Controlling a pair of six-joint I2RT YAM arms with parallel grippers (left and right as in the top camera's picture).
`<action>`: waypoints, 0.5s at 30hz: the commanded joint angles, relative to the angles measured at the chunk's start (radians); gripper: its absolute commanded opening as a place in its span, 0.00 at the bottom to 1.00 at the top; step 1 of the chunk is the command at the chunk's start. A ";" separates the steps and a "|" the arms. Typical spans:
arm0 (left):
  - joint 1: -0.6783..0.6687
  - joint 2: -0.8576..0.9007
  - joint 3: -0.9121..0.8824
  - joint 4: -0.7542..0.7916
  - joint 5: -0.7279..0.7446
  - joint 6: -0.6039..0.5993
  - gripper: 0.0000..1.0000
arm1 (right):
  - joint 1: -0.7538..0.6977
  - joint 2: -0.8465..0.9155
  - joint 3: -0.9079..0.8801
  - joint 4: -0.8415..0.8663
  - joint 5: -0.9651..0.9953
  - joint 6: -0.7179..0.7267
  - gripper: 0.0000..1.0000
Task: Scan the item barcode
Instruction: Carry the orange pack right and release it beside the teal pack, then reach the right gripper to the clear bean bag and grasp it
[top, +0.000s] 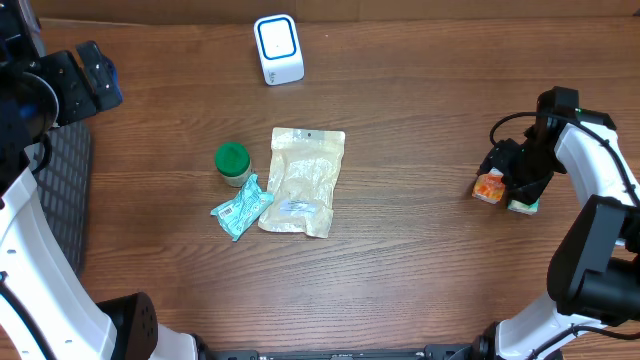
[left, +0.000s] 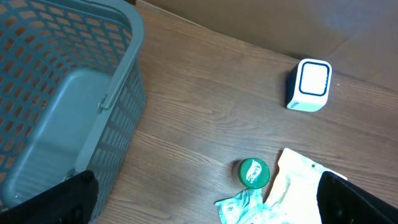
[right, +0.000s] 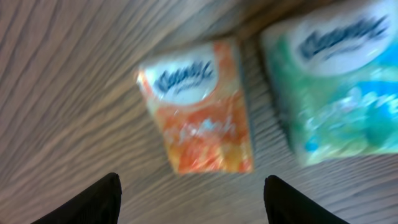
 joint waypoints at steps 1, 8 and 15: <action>0.005 0.003 0.008 0.002 -0.009 0.023 1.00 | 0.013 0.001 0.058 -0.022 -0.108 -0.038 0.71; 0.005 0.003 0.008 0.002 -0.009 0.023 1.00 | 0.121 0.001 0.125 0.008 -0.405 -0.113 0.71; 0.005 0.003 0.008 0.002 -0.009 0.023 0.99 | 0.332 0.009 0.109 0.145 -0.422 -0.101 0.79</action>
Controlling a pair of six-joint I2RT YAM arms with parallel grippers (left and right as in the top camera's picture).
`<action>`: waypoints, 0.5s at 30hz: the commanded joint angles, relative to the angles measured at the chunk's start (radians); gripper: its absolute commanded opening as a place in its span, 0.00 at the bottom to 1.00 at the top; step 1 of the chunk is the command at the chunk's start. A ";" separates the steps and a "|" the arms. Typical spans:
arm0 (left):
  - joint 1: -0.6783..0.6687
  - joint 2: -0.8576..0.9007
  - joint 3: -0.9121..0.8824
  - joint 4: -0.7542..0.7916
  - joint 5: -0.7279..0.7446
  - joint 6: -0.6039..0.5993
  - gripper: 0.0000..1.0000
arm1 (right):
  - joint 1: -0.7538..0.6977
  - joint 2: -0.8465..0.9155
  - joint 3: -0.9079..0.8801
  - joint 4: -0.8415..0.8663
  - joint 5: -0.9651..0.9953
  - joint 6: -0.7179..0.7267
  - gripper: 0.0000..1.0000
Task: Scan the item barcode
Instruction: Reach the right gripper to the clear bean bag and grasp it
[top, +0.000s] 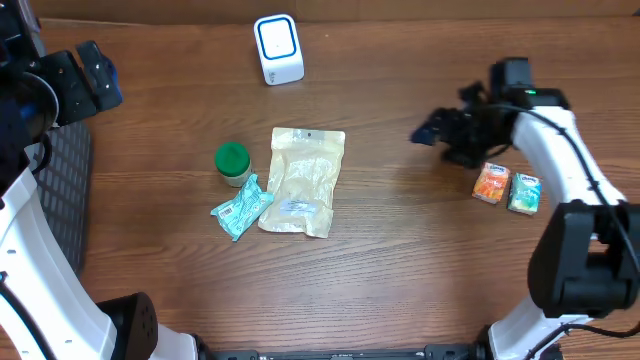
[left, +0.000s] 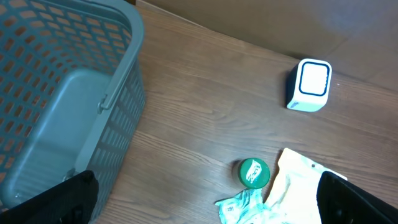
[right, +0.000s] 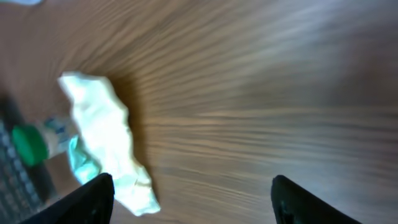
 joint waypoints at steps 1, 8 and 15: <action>0.005 0.003 0.008 0.002 -0.009 0.023 0.99 | 0.097 0.010 0.006 0.030 -0.051 -0.006 0.79; 0.005 0.006 0.008 0.002 -0.010 0.023 1.00 | 0.264 0.035 0.006 0.092 -0.043 0.044 0.79; 0.005 0.008 0.008 0.002 -0.009 0.023 0.99 | 0.357 0.113 0.006 0.135 -0.044 0.111 0.78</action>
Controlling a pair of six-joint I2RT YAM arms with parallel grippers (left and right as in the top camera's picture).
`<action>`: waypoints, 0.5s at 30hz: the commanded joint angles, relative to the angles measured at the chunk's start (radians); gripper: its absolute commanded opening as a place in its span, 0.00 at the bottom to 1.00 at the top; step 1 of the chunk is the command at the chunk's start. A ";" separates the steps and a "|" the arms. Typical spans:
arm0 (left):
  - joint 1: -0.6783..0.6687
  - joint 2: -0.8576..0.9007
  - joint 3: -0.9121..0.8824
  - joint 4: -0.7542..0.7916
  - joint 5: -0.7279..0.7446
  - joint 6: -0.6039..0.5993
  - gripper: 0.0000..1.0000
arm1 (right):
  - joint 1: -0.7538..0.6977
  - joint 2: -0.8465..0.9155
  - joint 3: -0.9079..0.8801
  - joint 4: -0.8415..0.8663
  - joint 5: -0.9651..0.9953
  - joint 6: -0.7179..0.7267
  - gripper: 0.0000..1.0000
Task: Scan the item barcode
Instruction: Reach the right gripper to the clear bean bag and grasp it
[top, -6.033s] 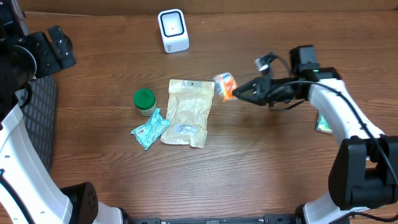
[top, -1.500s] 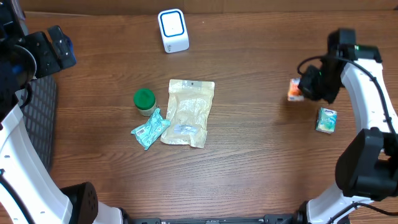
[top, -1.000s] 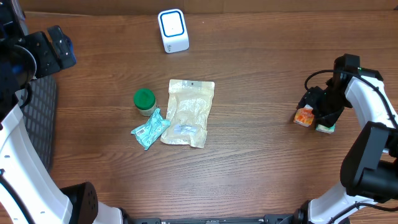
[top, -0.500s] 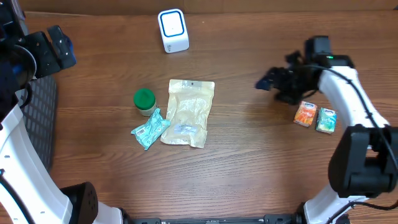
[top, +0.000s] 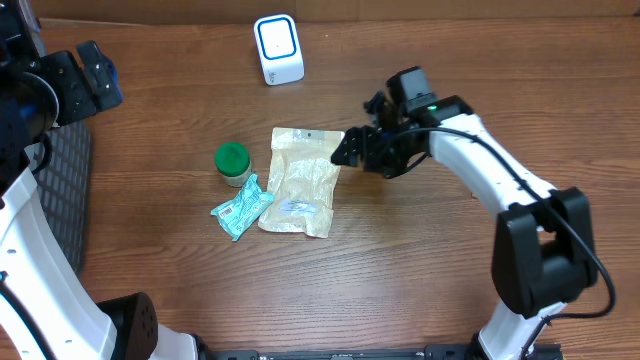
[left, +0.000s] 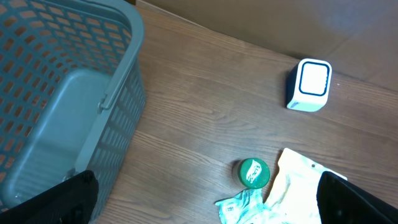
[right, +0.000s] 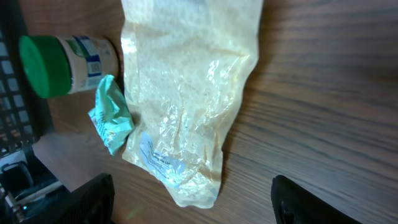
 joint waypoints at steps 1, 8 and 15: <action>0.005 0.008 0.008 0.001 -0.009 0.023 1.00 | 0.025 0.055 0.006 0.011 -0.006 0.051 0.78; 0.004 0.008 0.008 0.001 -0.009 0.022 1.00 | 0.061 0.153 0.006 0.061 -0.018 0.084 0.74; 0.005 0.008 0.008 0.001 -0.009 0.023 0.99 | 0.087 0.232 0.005 0.133 -0.017 0.138 0.67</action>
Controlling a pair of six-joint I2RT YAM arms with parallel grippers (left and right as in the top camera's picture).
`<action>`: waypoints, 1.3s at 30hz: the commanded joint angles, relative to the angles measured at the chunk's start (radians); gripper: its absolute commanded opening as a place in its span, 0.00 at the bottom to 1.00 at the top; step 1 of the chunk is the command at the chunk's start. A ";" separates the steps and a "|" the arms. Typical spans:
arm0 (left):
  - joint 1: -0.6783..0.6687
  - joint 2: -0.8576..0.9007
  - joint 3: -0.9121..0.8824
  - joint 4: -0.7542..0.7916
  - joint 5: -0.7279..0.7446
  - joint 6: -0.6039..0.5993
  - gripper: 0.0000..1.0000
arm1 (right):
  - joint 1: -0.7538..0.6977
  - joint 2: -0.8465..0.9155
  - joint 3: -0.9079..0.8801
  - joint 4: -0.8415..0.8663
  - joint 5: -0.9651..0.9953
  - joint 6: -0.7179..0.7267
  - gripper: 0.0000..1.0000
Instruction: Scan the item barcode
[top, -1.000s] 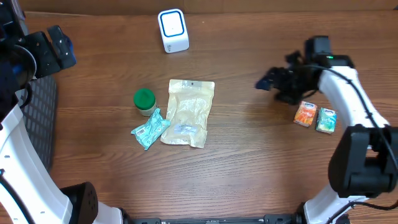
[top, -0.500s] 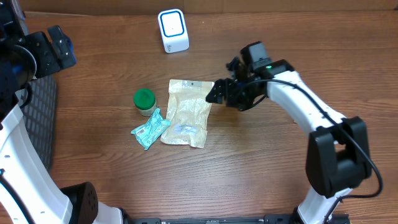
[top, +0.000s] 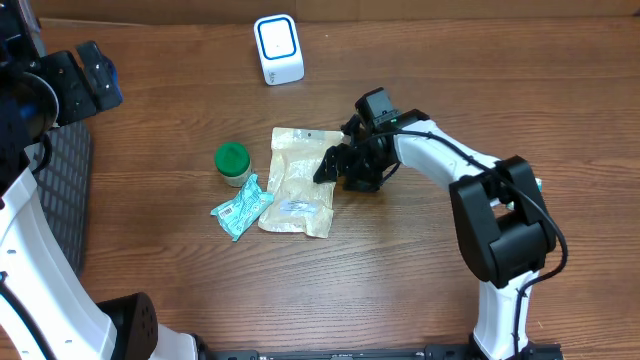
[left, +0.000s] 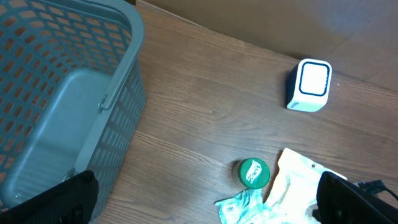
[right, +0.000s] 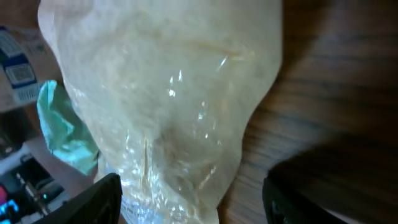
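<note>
A cream see-through pouch (top: 300, 180) with a white label lies flat mid-table and fills the right wrist view (right: 168, 93). My right gripper (top: 331, 168) is open low over its right edge, and the pouch's lower part lies between the spread fingers (right: 193, 200). The white-and-blue scanner (top: 278, 48) stands at the table's far edge, also in the left wrist view (left: 309, 85). My left gripper (left: 205, 202) is open and held high at the far left (top: 92, 72), holding nothing.
A green-lidded jar (top: 232, 160) and a teal packet (top: 241, 207) sit just left of the pouch. A grey mesh basket (left: 62, 106) stands at the table's left edge.
My right gripper has moved a little left and down from beside the pouch's upper right edge to low over its right side. It stays open. The left arm has not moved.
My right gripper was open over two tissue packs at the far right. It then stood left of them above bare table, then at the pouch's right edge, and now it hangs close over the pouch. The pouch, jar, packet and scanner have kept their places.
</note>
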 joint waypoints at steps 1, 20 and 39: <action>0.004 0.008 0.008 0.002 -0.009 0.023 0.99 | 0.024 0.052 0.005 0.027 0.010 0.049 0.62; 0.004 0.008 0.008 0.002 -0.009 0.023 0.99 | -0.049 -0.092 0.051 -0.121 0.063 -0.055 0.04; 0.004 0.008 0.008 0.002 -0.009 0.023 0.99 | 0.094 -0.103 0.316 -0.805 1.062 0.032 0.04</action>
